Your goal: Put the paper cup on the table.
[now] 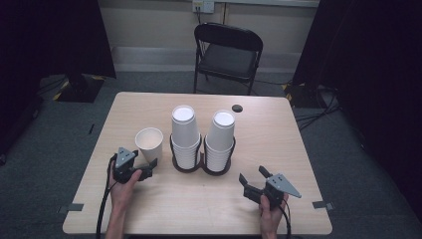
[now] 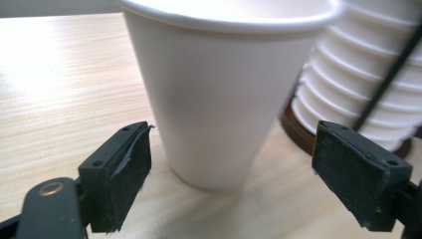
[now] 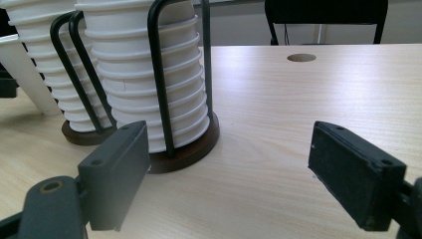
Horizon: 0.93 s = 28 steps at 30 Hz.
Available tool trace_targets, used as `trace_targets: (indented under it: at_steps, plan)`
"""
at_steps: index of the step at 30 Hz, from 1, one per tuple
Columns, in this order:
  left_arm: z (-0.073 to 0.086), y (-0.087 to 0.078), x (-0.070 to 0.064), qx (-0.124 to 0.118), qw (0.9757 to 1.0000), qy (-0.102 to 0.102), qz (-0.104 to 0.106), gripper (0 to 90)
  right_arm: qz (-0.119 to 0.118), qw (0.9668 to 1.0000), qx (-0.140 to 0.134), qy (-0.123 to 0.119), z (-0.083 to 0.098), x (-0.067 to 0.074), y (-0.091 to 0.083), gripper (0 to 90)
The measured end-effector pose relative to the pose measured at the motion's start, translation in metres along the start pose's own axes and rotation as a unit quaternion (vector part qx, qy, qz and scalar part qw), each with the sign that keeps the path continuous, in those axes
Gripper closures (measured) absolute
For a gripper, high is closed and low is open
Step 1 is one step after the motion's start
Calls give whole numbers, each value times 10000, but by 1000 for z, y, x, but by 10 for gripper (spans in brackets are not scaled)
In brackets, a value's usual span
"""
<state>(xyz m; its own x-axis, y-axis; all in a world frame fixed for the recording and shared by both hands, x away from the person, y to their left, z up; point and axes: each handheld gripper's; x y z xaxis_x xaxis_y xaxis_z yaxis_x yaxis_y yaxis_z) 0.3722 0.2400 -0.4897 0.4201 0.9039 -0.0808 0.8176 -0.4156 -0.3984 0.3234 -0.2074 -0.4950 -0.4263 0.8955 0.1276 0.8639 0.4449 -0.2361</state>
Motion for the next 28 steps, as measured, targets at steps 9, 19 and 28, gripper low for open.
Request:
trace_targets:
  at_steps: [9,19,28]
  plan:
    - [8,-27,-23,-344,9983,71,471,153,4,10000,-5,-1,0,0,-1,159]
    - [19,-34,-65,-389,9965,253,698,153,3,10000,30,34,0,0,0,159]
    - [25,-25,-89,-562,9963,375,525,154,0,9994,339,-18,-2,0,5,149]
Point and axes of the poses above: each handheld gripper's, and its own axes: y roughly forward along the jaws, z roughly out of its underside, x roughly to its left
